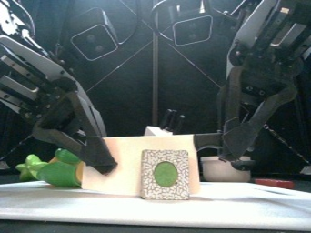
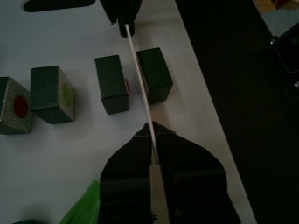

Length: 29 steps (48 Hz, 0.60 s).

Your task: Cut third and fourth piece of sushi

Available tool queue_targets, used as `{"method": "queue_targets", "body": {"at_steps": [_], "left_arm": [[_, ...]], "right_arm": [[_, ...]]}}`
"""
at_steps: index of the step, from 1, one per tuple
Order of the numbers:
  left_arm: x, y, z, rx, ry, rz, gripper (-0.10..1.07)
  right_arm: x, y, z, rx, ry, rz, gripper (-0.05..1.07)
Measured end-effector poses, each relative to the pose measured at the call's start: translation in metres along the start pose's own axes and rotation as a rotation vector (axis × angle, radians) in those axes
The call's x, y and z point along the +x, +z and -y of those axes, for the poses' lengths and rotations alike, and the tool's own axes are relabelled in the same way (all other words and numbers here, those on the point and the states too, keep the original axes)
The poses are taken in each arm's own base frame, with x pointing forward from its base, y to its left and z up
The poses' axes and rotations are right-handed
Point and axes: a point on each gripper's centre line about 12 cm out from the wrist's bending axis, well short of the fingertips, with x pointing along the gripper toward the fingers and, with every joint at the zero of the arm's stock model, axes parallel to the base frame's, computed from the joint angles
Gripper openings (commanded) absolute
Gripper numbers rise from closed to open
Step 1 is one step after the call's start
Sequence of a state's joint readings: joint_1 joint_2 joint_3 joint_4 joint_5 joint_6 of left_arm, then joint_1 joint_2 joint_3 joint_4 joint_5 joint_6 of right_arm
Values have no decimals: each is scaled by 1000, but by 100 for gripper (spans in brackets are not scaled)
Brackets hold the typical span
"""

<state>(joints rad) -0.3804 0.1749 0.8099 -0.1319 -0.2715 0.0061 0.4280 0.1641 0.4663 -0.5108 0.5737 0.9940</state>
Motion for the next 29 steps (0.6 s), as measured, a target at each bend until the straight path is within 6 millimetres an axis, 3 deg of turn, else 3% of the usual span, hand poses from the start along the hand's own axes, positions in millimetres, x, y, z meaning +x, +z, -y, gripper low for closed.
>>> {"method": "queue_targets", "body": {"at_steps": [29], "left_arm": [[-4,4,7,10,-15,9,40]], "right_arm": [[-2,1,-5,-7,4,4,43]]}}
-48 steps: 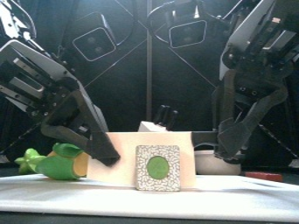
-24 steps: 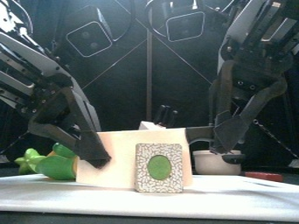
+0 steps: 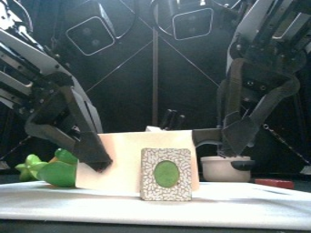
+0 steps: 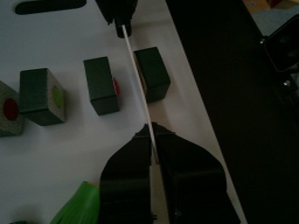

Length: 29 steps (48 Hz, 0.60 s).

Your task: Cut third and fourth piece of sushi

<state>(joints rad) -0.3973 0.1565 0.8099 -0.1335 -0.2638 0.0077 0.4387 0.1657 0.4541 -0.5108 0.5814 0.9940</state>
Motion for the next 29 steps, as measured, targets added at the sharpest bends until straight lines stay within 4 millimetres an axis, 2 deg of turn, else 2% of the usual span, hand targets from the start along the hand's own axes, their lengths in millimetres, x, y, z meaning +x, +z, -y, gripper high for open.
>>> {"method": "queue_targets", "body": {"at_steps": [15,29], "left_arm": [[-16,16,2,11,-11,53,40],[-17,18,3,29,-15,61,40]], "right_arm": [[-14,5,0,-5,-18,11,43],[-15,4,0,-24,-25,19,43]]}}
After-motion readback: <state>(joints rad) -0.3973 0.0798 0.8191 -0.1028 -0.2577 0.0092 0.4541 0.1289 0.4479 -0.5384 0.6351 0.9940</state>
